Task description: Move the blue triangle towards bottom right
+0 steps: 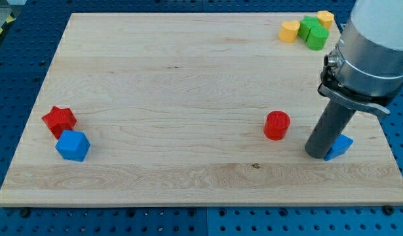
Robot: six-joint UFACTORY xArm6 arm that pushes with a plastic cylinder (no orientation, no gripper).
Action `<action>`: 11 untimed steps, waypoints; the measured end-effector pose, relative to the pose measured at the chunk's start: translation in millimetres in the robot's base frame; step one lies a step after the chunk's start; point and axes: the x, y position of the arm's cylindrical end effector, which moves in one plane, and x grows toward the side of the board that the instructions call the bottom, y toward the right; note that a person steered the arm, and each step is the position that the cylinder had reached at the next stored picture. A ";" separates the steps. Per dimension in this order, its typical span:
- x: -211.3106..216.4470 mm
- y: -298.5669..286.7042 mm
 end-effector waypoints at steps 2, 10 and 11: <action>-8.0 -8.9; -4.6 44.8; -34.0 37.4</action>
